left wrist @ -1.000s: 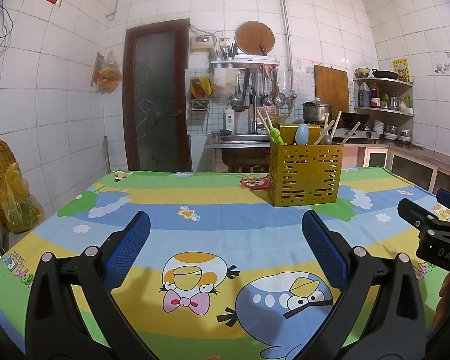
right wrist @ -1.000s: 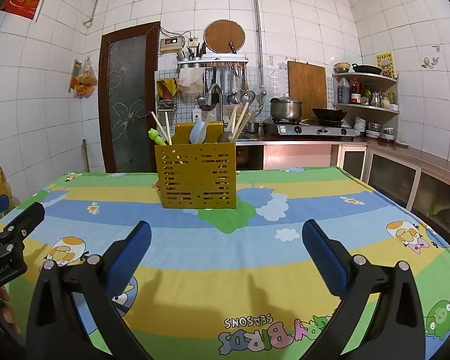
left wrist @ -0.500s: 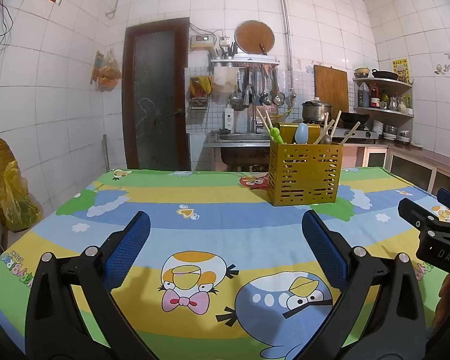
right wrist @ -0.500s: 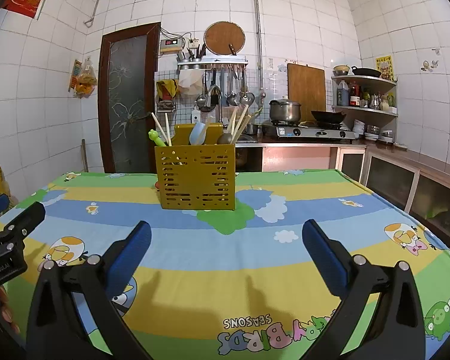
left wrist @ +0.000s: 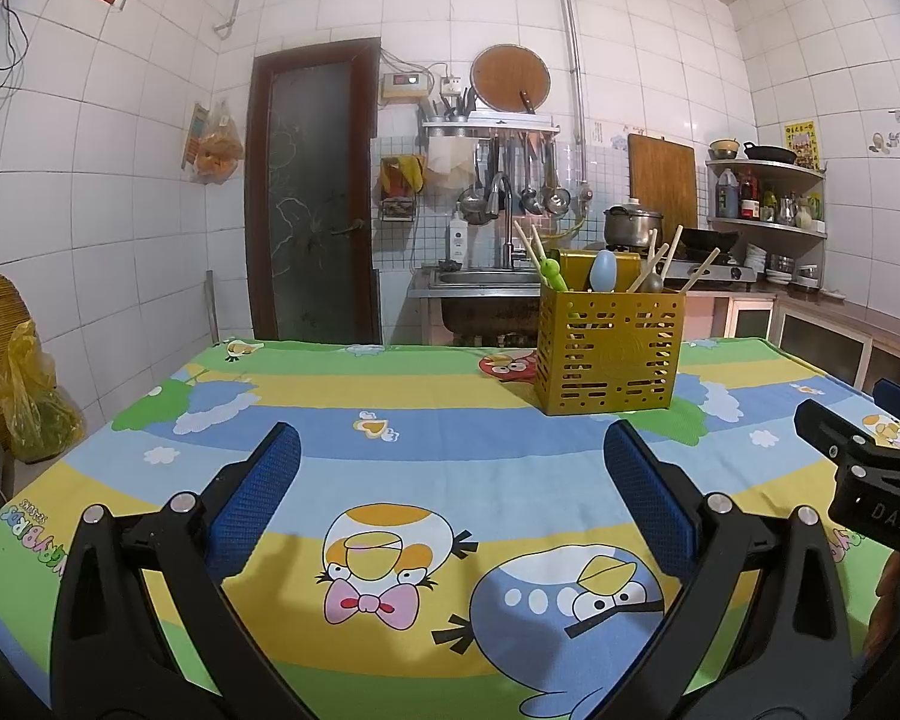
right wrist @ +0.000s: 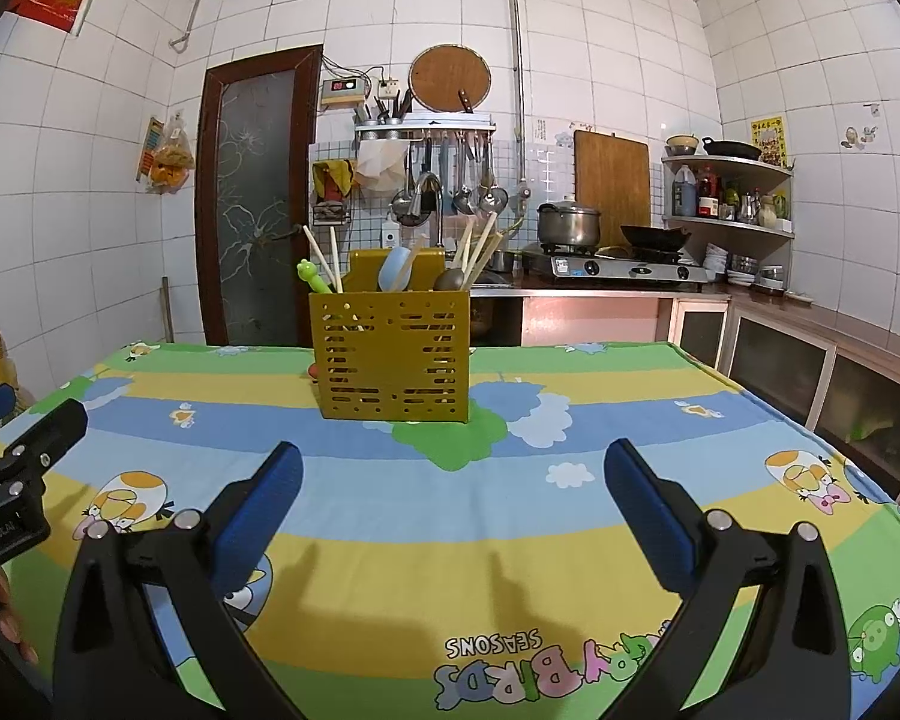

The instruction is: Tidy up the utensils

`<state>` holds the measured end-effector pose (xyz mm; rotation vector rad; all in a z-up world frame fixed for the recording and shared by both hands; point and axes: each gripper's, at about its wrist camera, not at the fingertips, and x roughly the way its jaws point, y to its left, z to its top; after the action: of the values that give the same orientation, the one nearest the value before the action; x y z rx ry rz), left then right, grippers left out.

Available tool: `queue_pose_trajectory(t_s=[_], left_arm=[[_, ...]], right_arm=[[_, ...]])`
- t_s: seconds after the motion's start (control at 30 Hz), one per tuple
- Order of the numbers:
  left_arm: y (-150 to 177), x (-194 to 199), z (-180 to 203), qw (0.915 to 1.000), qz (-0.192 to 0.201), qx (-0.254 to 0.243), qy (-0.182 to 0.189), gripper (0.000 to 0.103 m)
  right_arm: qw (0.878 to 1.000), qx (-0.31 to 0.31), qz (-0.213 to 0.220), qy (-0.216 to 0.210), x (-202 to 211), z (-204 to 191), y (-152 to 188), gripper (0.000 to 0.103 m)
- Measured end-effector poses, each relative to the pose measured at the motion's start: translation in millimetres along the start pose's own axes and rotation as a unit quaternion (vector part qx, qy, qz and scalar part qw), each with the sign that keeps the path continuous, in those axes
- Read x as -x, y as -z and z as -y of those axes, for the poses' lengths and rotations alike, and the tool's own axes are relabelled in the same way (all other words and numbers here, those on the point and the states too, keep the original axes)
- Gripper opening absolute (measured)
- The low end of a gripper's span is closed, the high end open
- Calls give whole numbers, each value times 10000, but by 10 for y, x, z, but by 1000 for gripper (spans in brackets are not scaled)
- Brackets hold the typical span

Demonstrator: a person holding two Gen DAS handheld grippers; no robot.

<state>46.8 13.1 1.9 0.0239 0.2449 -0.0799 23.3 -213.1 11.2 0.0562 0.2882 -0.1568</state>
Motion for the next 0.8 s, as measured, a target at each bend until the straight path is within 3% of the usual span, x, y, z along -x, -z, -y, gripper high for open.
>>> queue_pose_trajectory(t_s=[0.8], left_arm=[[4, 31, 12, 10000, 34, -29, -14, 98]], right_arm=[[10000, -6, 21, 64, 9, -9, 7, 98]])
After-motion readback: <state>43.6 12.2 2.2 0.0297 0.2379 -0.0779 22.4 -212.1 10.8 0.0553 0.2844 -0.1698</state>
